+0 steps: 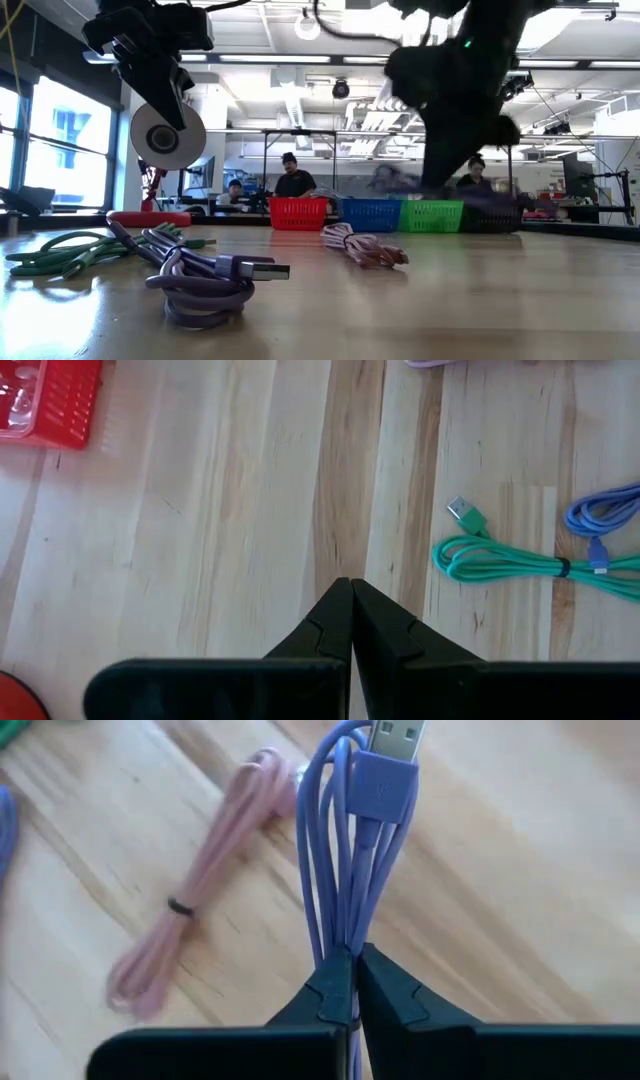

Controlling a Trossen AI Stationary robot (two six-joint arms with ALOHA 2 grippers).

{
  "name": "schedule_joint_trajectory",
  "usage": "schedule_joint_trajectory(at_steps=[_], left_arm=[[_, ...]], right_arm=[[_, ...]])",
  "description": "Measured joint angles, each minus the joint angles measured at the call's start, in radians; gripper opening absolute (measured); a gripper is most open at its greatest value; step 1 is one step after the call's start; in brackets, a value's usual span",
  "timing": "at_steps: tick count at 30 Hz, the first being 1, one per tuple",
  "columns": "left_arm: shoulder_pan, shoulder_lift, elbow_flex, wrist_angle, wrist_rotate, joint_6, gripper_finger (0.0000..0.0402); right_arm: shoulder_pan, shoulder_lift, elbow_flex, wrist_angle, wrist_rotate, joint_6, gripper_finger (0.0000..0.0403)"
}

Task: Pick & Place USB Port
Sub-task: Put the right purple charger cable into the black bin

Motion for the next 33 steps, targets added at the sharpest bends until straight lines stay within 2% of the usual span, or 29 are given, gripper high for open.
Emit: schedule_joint_trajectory(at_steps=[10,17,24,29,33], left_arm=[[0.0,0.0,0.0,0.04,-0.013,0.001,0.0001],[0.0,0.0,0.0,0.098,-0.029,0.017,0.0001],[0.0,0.0,0.0,0.155,-0.029,0.039,0.0001],[0.0,0.001,0.0,0.197,-0.029,0.079,0.0001],[0.0,0.001,0.0,0.211,-0.024,0.084,0.0001]], right_arm=[[-0.078,-0.342,0.0,-0.292,0.331,-0.044,0.0],[-0.283,-0.559,0.001,-0.337,0.492,-0.16,0.0],[-0.626,-0.631,0.002,-0.377,0.434,-0.328,0.0],[-0.831,-0.575,0.002,-0.388,0.319,-0.42,0.0],[-0.928,-0.487,0.002,-0.378,0.244,-0.478,0.0]])
